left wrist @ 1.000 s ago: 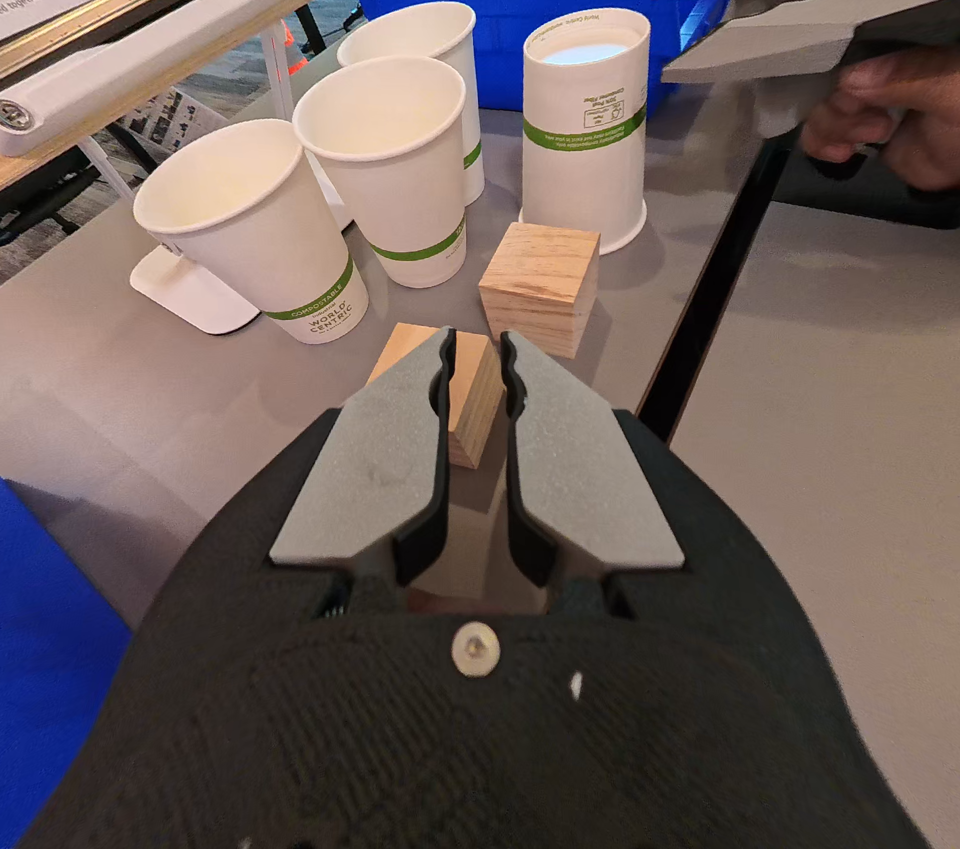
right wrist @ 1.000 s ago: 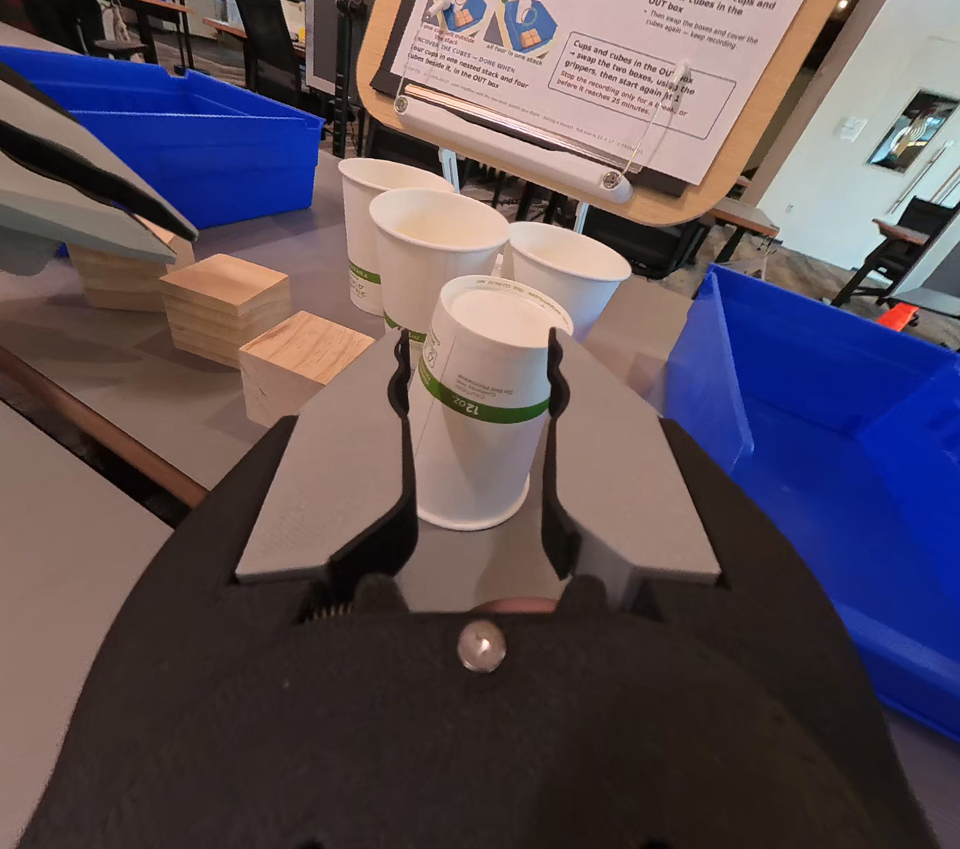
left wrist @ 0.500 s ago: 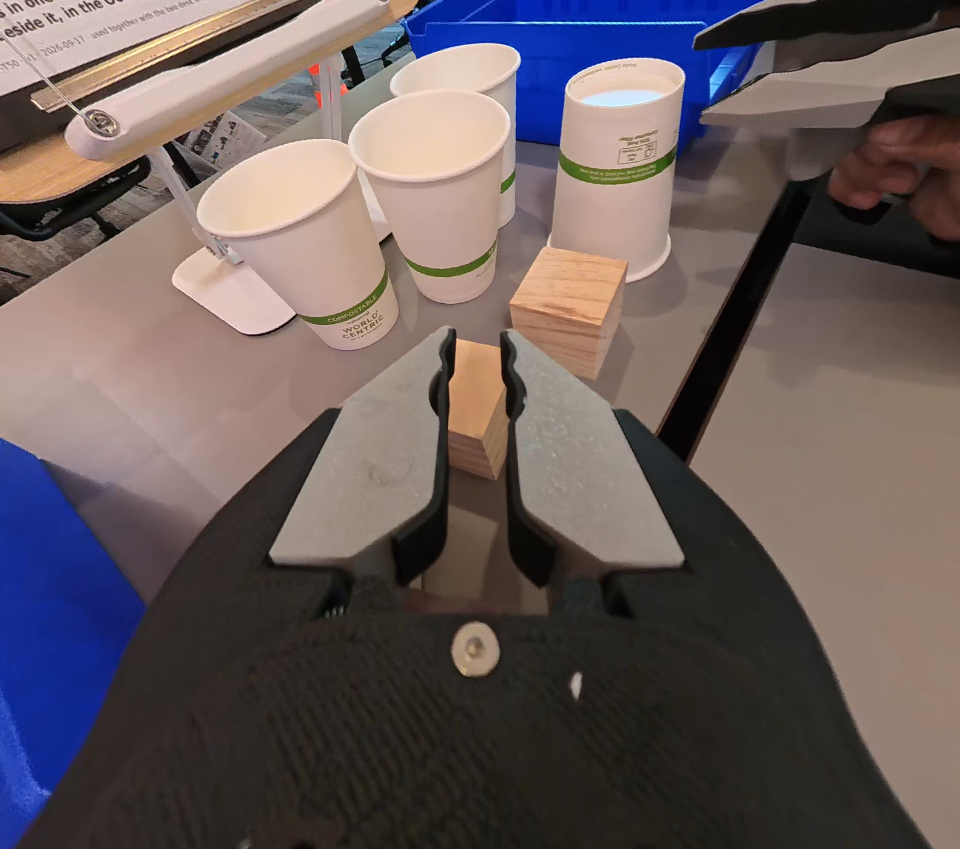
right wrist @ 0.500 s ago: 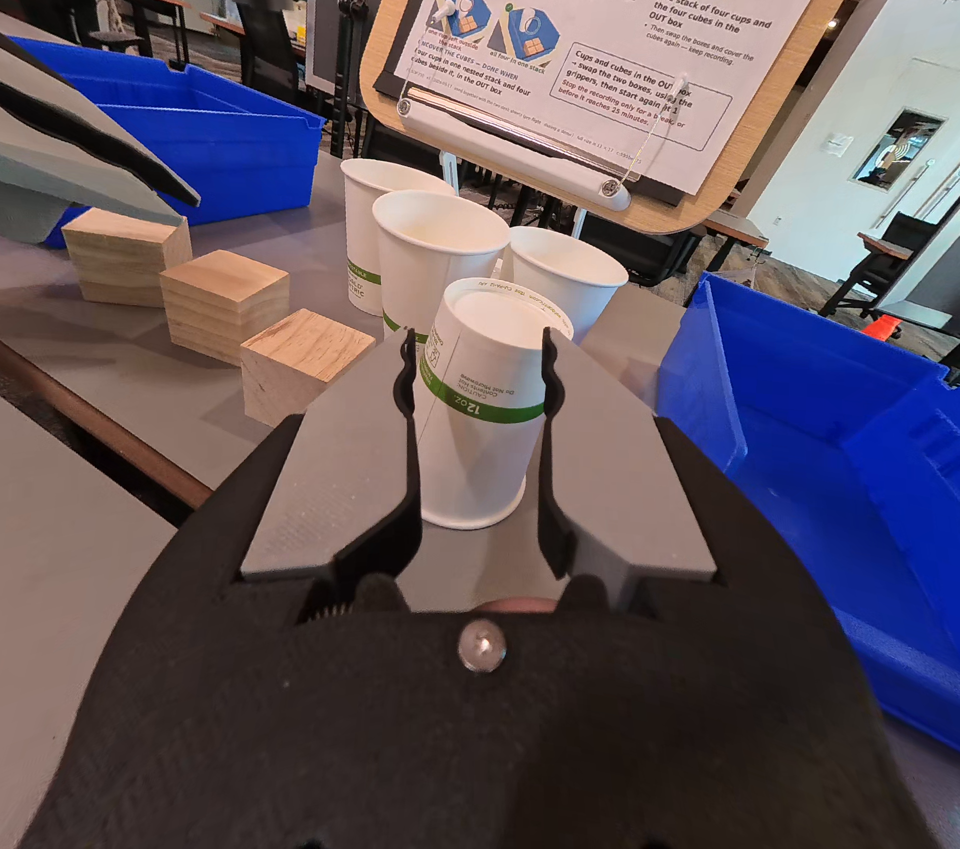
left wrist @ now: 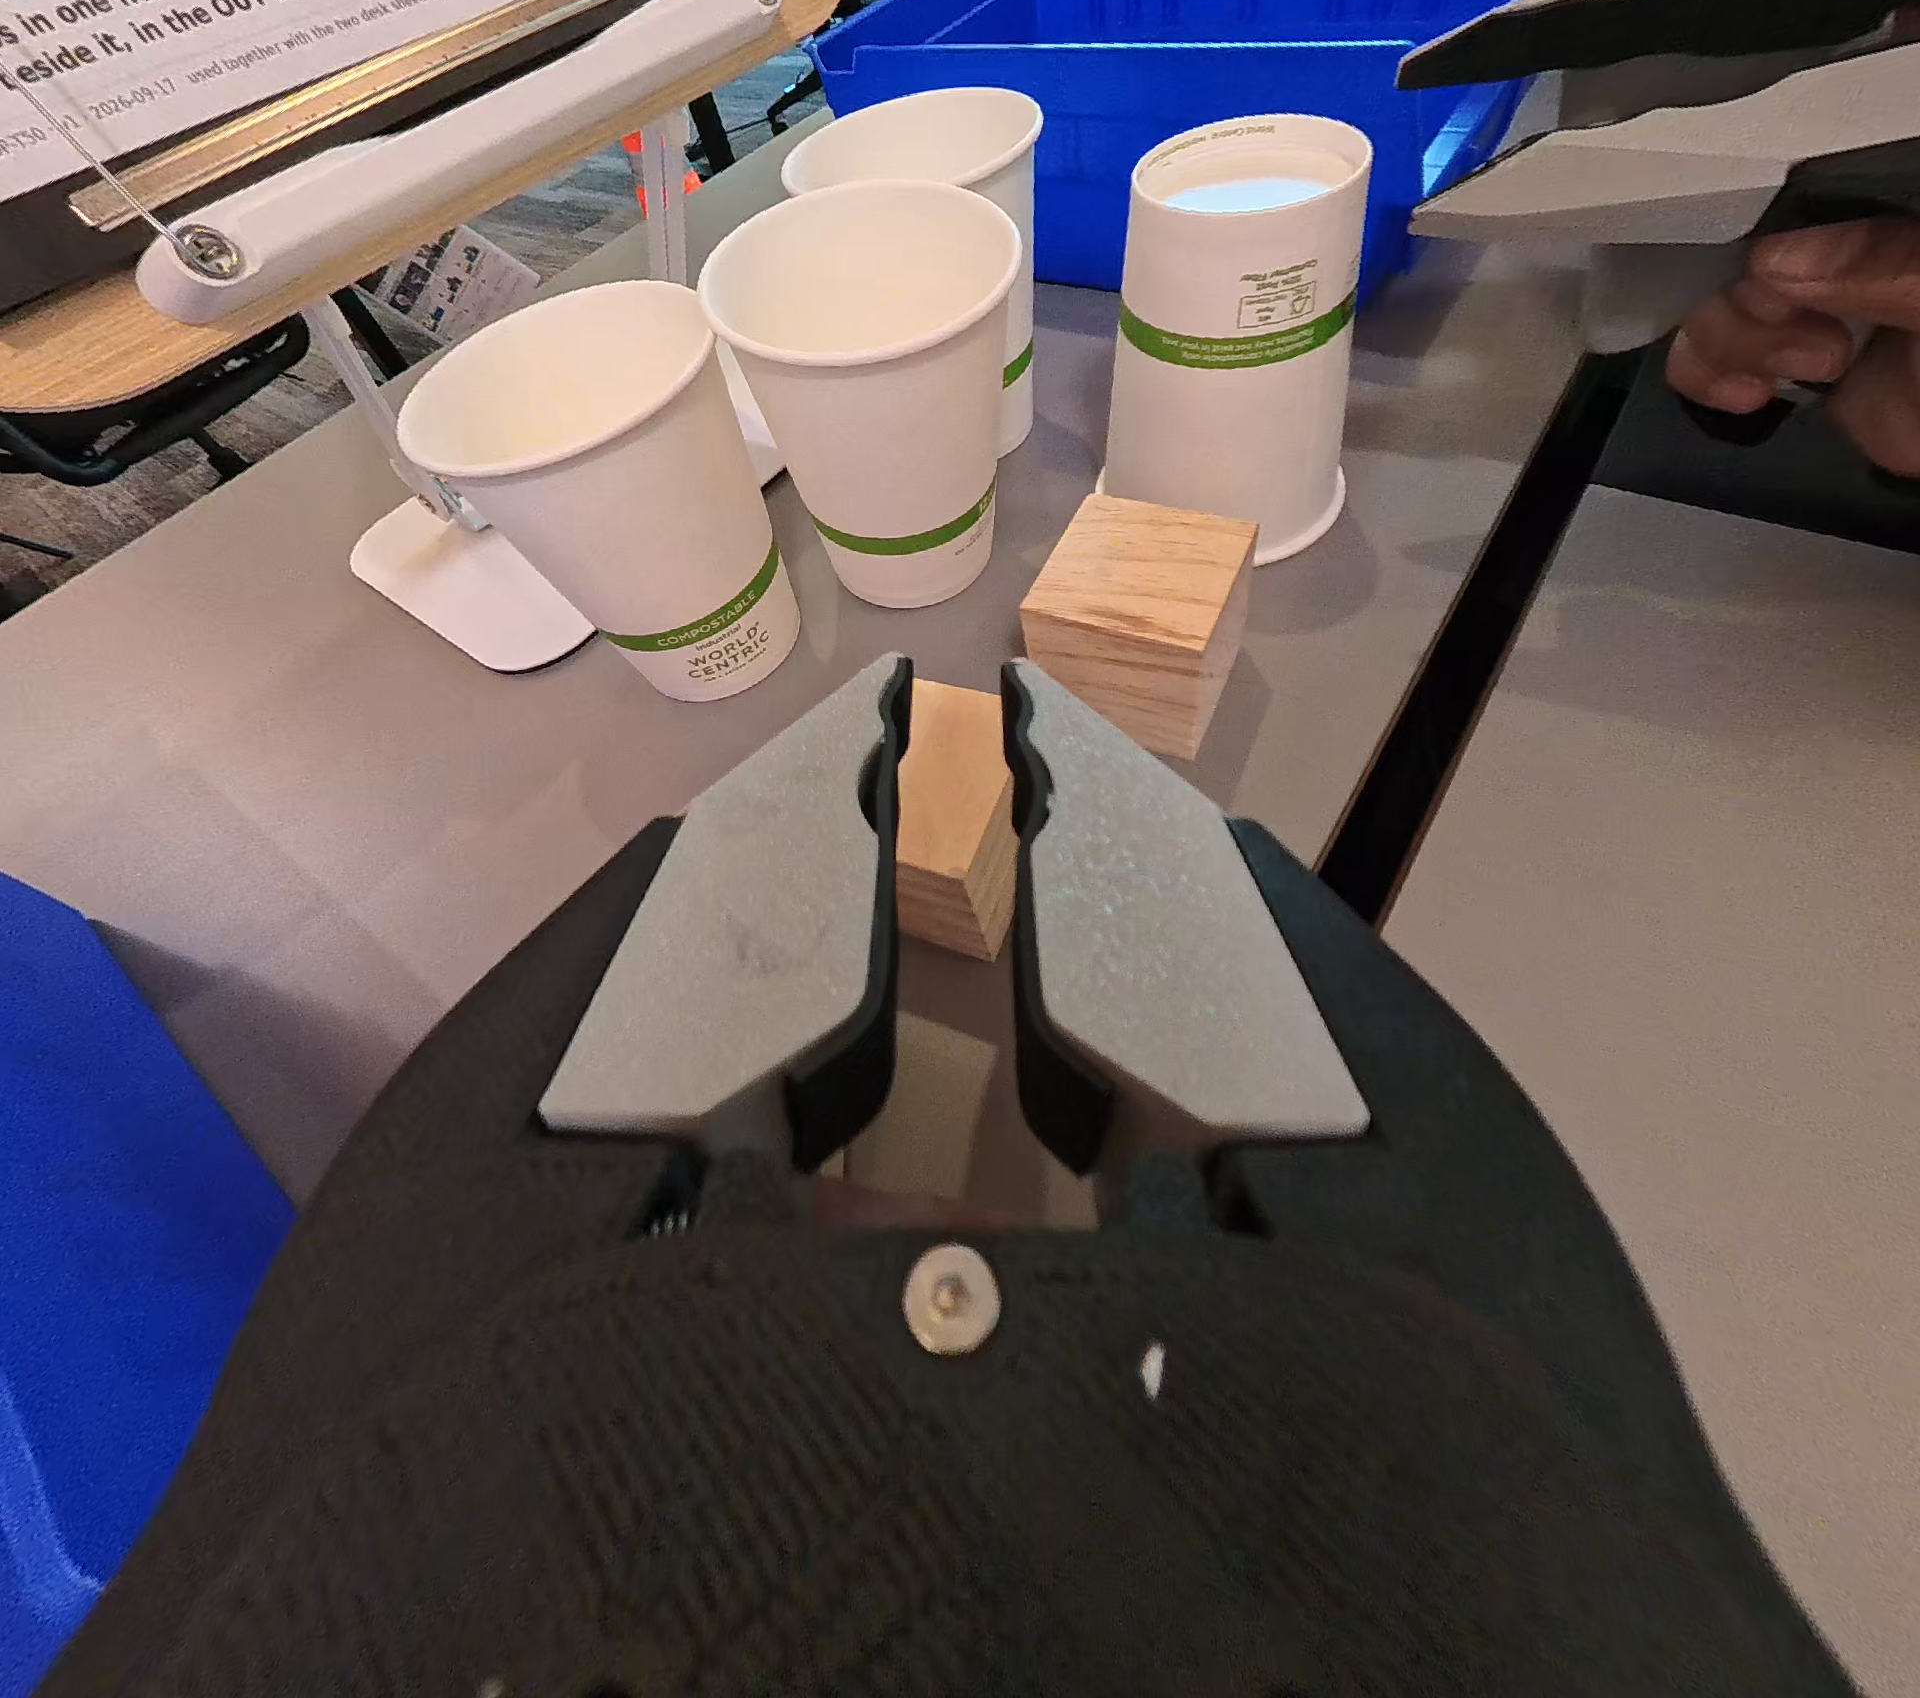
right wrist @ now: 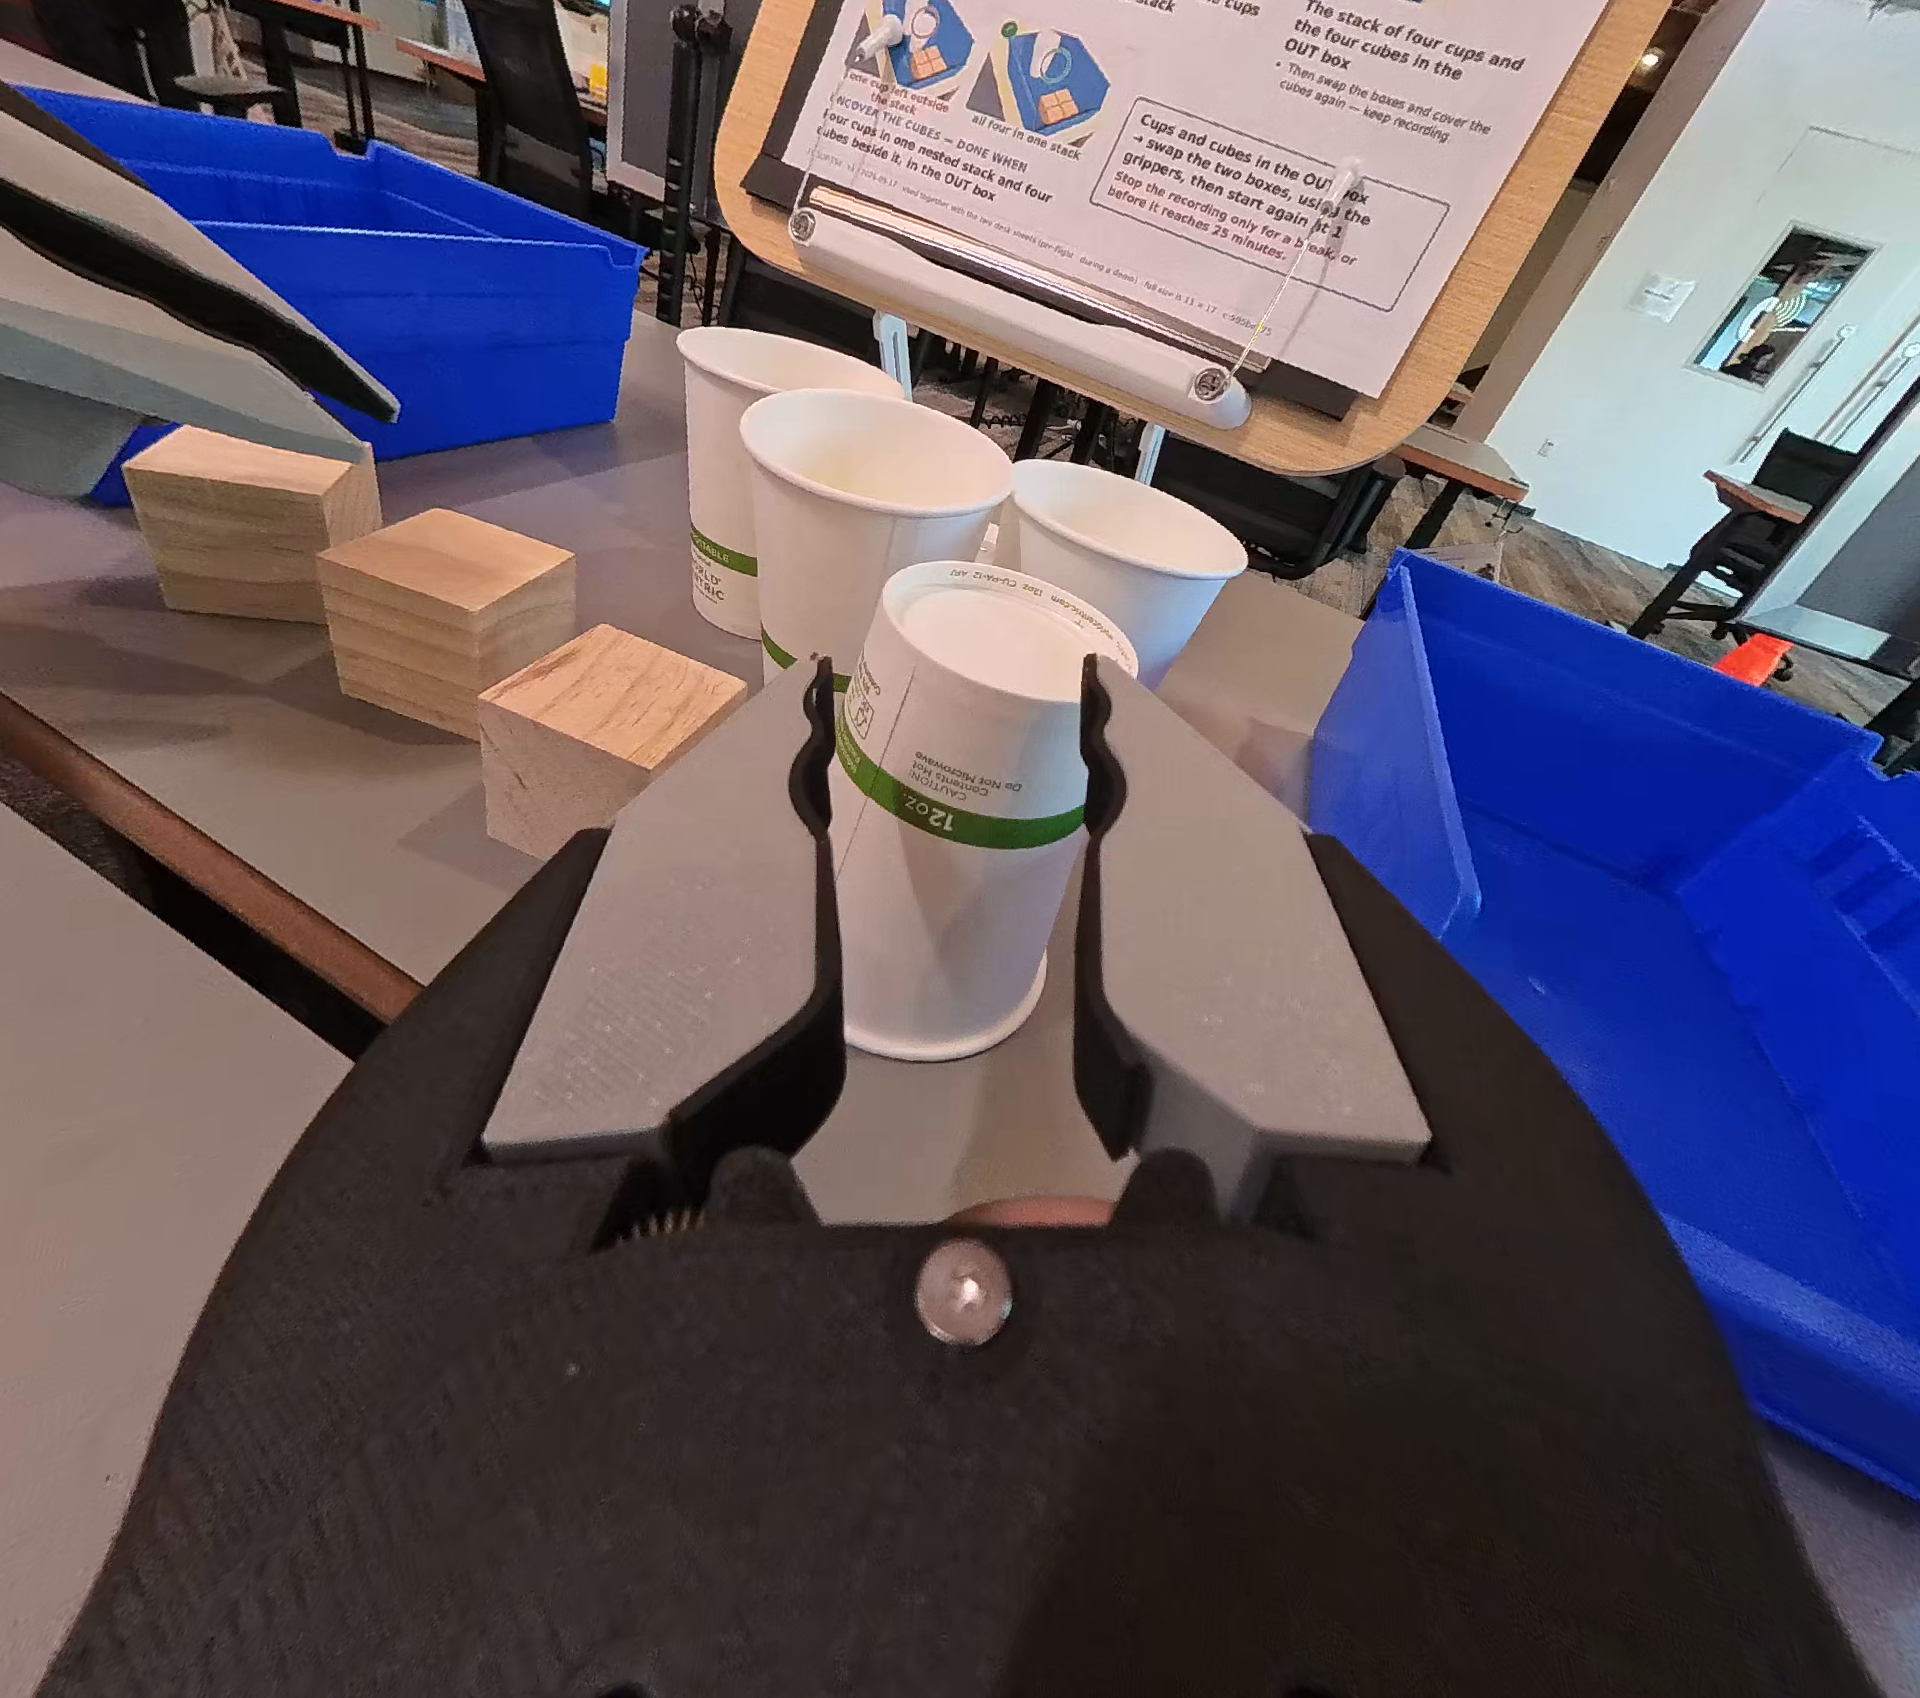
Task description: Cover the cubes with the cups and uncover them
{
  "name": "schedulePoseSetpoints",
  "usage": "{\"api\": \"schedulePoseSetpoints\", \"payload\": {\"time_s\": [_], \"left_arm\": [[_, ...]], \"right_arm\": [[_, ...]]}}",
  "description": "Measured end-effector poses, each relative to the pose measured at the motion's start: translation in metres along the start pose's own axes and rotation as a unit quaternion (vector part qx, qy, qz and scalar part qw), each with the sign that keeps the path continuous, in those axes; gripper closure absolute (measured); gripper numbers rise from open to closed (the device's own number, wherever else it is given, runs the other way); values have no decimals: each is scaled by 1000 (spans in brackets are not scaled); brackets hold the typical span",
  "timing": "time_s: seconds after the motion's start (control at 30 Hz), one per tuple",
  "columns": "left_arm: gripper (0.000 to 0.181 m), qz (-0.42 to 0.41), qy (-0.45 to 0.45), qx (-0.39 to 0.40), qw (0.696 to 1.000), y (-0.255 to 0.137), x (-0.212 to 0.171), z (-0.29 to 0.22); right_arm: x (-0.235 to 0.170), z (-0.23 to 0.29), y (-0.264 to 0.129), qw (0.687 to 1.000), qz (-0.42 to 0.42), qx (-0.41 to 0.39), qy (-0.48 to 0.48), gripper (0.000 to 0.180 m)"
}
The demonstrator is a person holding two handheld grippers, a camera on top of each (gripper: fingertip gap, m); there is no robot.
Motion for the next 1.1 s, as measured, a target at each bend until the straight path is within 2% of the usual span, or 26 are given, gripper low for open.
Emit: {"api": "schedulePoseSetpoints", "payload": {"time_s": [1.1], "left_arm": [[166,-5,-1,5,1000,1,0,0]], "right_arm": [[-1,-1,0,1000,1,-2,4,135]]}}
Point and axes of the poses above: each gripper's, where its closed fingertips meet, y out along the fingers, x out of its top, z = x × y across the jaws, the point moved 7 cm from there along -y, back along the fingers, and after that the axes turned 7 degrees about -z, right-handed, at the moved point
